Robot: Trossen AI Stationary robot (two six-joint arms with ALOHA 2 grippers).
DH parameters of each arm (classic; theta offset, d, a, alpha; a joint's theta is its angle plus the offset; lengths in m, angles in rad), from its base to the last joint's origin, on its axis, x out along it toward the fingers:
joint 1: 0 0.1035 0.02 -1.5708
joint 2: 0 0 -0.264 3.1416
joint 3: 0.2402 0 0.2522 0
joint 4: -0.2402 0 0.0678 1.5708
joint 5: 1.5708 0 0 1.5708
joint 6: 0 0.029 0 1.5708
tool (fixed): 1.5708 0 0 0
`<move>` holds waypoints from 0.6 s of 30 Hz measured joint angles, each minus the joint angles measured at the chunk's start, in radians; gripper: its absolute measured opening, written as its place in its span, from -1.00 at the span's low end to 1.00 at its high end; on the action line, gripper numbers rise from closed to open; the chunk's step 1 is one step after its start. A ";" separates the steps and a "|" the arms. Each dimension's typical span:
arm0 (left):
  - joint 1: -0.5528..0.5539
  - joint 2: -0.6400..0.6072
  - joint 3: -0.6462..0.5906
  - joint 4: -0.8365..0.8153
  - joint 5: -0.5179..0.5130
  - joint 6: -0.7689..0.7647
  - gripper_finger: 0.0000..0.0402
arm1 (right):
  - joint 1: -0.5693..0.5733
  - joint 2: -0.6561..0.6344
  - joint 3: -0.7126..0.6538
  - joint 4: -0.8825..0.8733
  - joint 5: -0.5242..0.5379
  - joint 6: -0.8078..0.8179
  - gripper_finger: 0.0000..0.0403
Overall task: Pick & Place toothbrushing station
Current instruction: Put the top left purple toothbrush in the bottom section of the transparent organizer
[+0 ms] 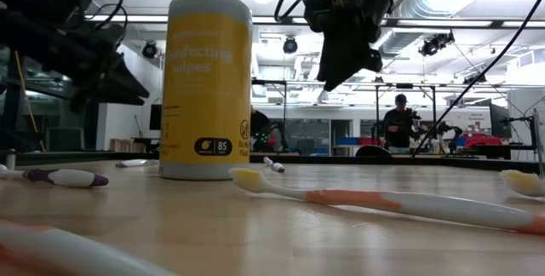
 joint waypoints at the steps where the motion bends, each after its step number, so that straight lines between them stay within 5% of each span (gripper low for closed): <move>1: 0.025 0.022 0.024 -0.007 0.019 0.010 -0.51 | 0.000 0.000 0.000 -0.001 0.000 0.000 -0.40; 11: 0.184 0.389 0.285 -0.229 0.081 0.067 -0.54 | 0.000 0.000 0.000 -0.036 0.000 -0.019 -0.40; 18: 0.265 0.653 0.371 -0.234 0.162 0.084 -0.54 | 0.000 0.000 0.000 -0.195 0.038 0.024 -0.40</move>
